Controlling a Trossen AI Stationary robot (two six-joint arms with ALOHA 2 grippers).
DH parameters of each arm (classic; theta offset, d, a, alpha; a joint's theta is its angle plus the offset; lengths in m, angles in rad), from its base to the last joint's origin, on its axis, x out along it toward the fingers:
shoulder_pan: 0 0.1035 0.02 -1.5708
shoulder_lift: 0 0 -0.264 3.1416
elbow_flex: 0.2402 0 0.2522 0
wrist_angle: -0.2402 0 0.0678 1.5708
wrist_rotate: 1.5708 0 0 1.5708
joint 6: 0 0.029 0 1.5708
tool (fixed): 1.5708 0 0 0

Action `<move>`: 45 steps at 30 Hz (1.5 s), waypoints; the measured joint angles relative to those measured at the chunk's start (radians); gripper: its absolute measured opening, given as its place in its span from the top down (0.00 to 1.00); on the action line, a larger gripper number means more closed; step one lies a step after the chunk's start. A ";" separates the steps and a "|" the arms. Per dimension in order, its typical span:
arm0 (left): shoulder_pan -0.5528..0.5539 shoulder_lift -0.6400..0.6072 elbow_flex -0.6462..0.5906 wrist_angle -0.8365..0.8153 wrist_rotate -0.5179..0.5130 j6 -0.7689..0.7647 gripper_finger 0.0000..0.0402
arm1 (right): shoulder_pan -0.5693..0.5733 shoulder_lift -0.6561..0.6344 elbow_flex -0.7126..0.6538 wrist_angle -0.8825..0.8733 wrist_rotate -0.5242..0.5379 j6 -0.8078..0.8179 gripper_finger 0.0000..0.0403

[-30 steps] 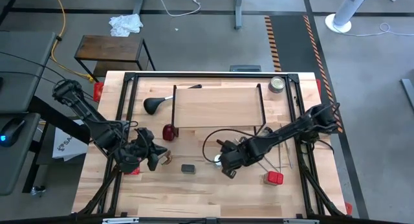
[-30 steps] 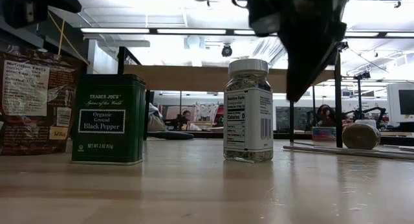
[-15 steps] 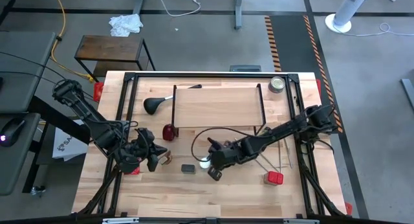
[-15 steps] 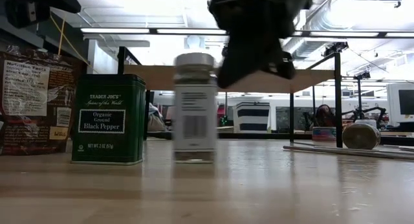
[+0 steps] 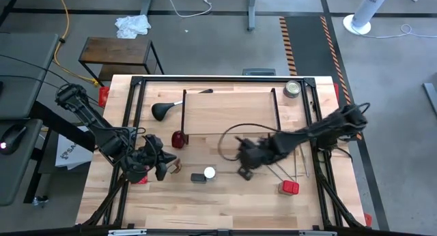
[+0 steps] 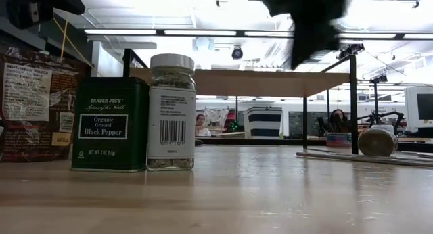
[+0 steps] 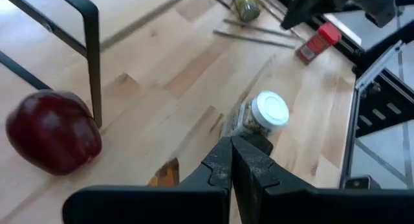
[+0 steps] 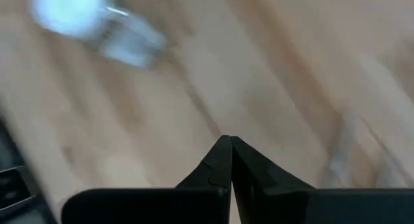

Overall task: Shelf spices
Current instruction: Move the black seasoning bottle to the bottom right of the table

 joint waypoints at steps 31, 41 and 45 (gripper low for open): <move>0.047 0.000 0.000 0.008 -0.046 0.041 1.00 | -0.114 -0.561 -0.549 -0.055 0.366 0.772 1.00; 0.047 0.000 0.000 0.007 -0.035 0.034 1.00 | -0.160 -0.587 -0.476 -0.208 0.264 0.713 1.00; 0.047 0.000 0.000 0.006 -0.034 0.034 1.00 | -0.160 -0.586 -0.482 -0.211 0.120 0.761 1.00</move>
